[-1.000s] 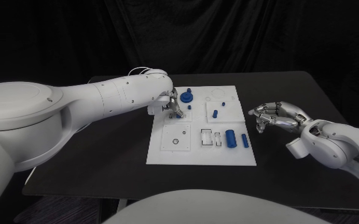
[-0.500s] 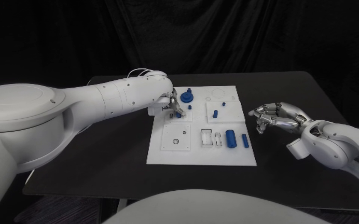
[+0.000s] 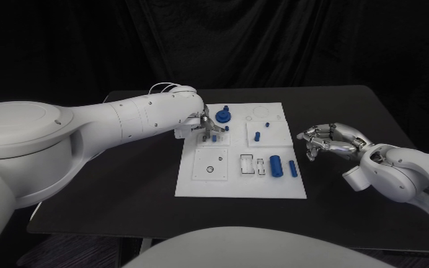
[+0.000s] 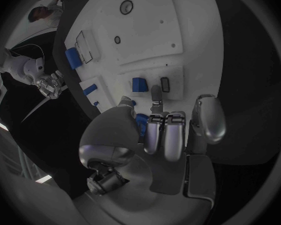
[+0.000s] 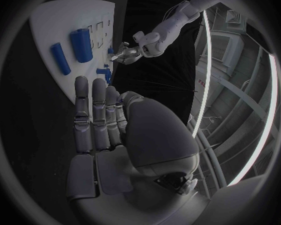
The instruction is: Assemble the parts on the task board
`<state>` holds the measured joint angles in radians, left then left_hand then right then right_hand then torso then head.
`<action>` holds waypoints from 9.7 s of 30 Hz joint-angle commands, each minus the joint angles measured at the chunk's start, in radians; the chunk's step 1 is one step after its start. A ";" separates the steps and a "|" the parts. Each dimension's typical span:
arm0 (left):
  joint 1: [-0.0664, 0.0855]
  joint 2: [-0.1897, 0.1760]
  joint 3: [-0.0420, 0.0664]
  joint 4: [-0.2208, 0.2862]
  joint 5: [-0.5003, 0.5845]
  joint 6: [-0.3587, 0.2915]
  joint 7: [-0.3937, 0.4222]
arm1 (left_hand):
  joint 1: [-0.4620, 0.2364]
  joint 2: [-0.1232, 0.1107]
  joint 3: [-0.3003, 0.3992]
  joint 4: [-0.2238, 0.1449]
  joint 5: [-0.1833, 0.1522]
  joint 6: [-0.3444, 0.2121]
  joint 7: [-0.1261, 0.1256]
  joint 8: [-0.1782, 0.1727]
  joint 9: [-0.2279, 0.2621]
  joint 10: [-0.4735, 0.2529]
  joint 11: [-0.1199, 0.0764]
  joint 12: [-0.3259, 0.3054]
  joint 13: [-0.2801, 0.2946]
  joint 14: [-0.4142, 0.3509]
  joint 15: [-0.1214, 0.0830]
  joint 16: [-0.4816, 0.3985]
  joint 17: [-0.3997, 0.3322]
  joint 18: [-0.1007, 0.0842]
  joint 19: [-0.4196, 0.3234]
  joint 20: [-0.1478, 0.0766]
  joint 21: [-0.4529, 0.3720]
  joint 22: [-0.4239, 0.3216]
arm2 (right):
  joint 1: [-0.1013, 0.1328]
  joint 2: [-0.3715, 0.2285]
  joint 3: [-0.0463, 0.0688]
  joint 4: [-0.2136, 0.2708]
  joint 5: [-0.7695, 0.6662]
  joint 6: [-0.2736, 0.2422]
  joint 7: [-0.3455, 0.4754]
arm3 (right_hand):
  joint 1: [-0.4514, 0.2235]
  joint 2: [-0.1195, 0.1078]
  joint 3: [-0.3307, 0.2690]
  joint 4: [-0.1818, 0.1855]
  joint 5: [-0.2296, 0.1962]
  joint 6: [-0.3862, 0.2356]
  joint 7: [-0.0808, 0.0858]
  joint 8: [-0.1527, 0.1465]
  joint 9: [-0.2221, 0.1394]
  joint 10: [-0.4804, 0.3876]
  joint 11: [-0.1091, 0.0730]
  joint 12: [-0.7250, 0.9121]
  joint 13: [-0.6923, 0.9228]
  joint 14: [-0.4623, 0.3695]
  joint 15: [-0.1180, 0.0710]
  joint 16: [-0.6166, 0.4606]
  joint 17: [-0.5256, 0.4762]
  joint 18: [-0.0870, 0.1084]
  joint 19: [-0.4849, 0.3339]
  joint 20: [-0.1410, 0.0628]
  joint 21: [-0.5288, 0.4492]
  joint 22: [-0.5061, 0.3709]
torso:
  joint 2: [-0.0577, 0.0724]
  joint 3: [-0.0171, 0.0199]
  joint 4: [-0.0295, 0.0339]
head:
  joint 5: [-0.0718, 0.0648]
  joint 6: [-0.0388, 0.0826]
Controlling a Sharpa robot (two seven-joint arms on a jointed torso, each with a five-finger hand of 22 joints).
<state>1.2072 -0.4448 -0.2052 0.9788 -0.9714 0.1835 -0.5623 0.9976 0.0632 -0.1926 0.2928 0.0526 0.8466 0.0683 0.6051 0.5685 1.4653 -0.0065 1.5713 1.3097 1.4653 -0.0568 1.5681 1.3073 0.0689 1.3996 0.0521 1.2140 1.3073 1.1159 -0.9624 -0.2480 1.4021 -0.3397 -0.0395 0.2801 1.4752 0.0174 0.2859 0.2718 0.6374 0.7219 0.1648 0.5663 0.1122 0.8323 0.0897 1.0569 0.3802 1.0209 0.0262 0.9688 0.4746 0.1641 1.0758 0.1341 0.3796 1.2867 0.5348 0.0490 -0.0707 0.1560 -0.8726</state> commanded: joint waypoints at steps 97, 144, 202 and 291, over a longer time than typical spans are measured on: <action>-0.042 -0.165 -0.006 0.282 -0.087 -0.284 0.051 | 0.229 0.011 -0.029 0.000 0.470 -0.107 -0.037 0.208 0.155 0.106 -0.032 -0.001 0.261 0.106 -0.029 0.003 0.264 0.001 0.040 -0.026 0.055 0.171 | -0.006 -0.011 0.001 -0.002 -0.022 0.026 -0.030 | -0.002 0.003 0.002 0.005 -0.008 -0.007 0.001 -0.003 -0.002 -0.006 0.002 0.001 -0.002 -0.007 0.005 -0.002 -0.003 0.017 -0.006 0.003 0.003 0.000 | 0.000 0.0004 -0.0001 | -0.008 0.000; -0.048 -0.160 -0.006 0.277 -0.087 -0.308 0.067 | 0.273 -0.065 0.219 -0.001 0.744 0.002 -0.057 0.133 0.046 0.106 -0.050 -0.001 0.261 0.106 -0.044 0.003 0.264 -0.005 0.056 -0.038 0.081 0.179 | -0.007 -0.011 0.001 -0.006 -0.022 0.029 -0.041 | -0.002 0.003 0.003 0.005 -0.007 -0.009 0.002 -0.003 -0.002 -0.008 0.002 0.001 -0.002 -0.009 0.006 -0.002 -0.004 0.017 -0.008 0.003 0.003 0.000 | 0.000 0.0003 -0.0003 | -0.009 0.000; 0.083 0.033 -0.006 -0.042 0.059 0.255 -0.031 | 0.300 -0.104 0.327 -0.005 0.541 0.037 -0.059 0.102 0.036 0.106 -0.052 -0.001 0.261 0.106 -0.046 0.003 0.264 0.000 0.044 -0.041 0.054 0.172 | -0.007 0.011 0.001 -0.018 -0.022 0.038 -0.065 | 0.001 0.005 0.006 0.004 -0.007 -0.010 0.002 -0.002 -0.002 -0.012 0.003 0.002 -0.003 -0.012 0.006 -0.002 -0.006 0.017 -0.010 0.004 0.002 0.000 | 0.002 0.0002 -0.0003 | 0.000 0.000; 0.016 0.061 -0.006 -0.052 0.059 0.125 -0.017 | 0.324 -0.104 0.357 -0.005 0.530 0.022 -0.049 0.080 0.029 0.106 -0.044 -0.001 0.261 0.106 -0.039 0.003 0.264 0.008 0.025 -0.036 0.013 0.160 | -0.007 0.010 0.001 -0.017 -0.022 0.049 -0.084 | 0.004 0.003 0.009 0.000 -0.006 -0.013 0.003 -0.002 -0.003 -0.016 0.004 0.003 -0.003 -0.017 0.007 -0.002 -0.007 0.017 -0.013 0.005 0.002 0.000 | 0.000 0.0000 0.0001 | 0.004 0.000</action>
<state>1.2308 -0.3871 -0.2095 0.9225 -0.9209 0.3133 -0.5914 1.3143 -0.0404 0.1567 0.2868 0.5821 0.8721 0.0253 0.6890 0.5991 1.4685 -0.0533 1.5713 1.3097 1.4668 -0.0982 1.5681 1.3080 0.0689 1.4314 0.0159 1.2306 1.3073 1.1101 -0.9523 -0.2481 1.3845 -0.3602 -0.0033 0.2098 1.4752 0.0175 0.2886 0.2743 0.6335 0.7182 0.1684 0.5664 0.1104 0.8217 0.0931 1.0569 0.3784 1.0139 0.0332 0.9687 0.4684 0.1640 1.0717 0.1381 0.3796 1.2867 0.5347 0.0489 -0.0706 0.1601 -0.8726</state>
